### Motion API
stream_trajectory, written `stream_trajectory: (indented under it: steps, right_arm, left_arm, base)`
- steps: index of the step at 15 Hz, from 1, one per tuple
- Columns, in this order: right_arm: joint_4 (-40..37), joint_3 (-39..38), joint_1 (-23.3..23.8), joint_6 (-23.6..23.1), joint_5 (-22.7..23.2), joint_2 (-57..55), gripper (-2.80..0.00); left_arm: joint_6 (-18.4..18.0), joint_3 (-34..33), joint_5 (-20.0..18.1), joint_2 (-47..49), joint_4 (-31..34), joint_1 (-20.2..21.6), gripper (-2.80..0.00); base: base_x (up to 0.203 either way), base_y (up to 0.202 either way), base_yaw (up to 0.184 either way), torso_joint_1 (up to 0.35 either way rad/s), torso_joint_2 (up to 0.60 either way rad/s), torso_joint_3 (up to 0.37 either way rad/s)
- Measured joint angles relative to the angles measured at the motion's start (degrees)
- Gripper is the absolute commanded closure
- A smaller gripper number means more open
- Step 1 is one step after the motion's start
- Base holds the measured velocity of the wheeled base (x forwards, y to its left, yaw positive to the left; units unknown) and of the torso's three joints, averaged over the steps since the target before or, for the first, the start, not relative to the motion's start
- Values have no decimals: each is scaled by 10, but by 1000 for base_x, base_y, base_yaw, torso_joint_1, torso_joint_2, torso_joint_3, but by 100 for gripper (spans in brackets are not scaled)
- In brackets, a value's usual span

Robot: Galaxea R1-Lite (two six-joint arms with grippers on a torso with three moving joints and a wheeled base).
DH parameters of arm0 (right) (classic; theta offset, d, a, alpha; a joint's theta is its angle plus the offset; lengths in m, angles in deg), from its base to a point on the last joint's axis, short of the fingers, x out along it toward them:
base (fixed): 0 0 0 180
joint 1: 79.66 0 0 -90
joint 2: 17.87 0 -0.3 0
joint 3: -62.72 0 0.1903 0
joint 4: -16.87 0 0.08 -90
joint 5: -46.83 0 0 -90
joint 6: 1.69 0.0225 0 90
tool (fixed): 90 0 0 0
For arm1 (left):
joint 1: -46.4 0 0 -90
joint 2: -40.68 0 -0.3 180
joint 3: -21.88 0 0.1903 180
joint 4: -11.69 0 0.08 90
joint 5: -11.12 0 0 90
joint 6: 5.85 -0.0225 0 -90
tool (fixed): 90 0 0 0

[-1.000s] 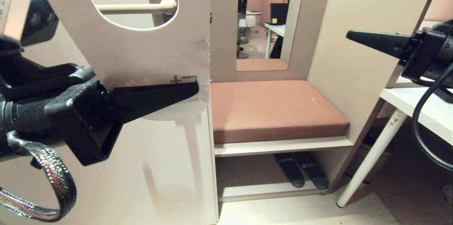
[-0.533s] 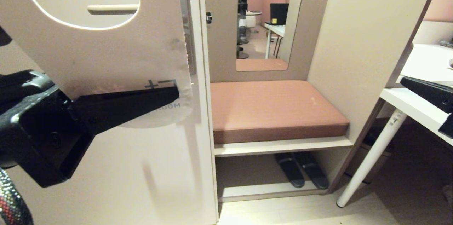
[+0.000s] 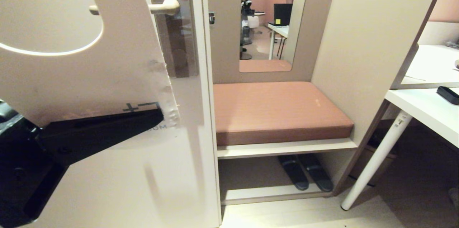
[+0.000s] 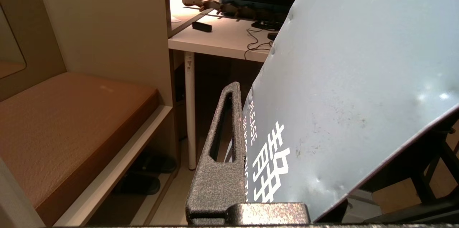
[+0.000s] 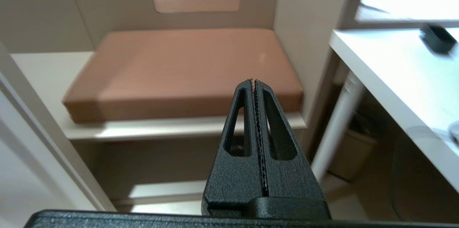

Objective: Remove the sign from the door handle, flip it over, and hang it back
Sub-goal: Hang the sign back with the other side facing out

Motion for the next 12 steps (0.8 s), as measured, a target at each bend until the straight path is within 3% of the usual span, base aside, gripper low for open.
stream_trajectory:
  steps: [6, 9, 12]
  right_arm:
    - [-161, -62, 33, -10, 30, 192, 0]
    - [-244, -87, 43, -12, 76, 301, 0]
    - [-259, -137, 49, -13, 112, 369, 0]
  left_arm:
    - [0, -26, 1, -21, 0, 1, 0]
    - [-1, -34, 8, -28, -1, 5, 0]
    - [-3, -37, 15, -31, -1, 46, 0]
  base:
    - [0, 0, 0, 0, 0, 0]
    - [0, 0, 0, 0, 0, 0]
    - [0, 0, 0, 0, 0, 0]
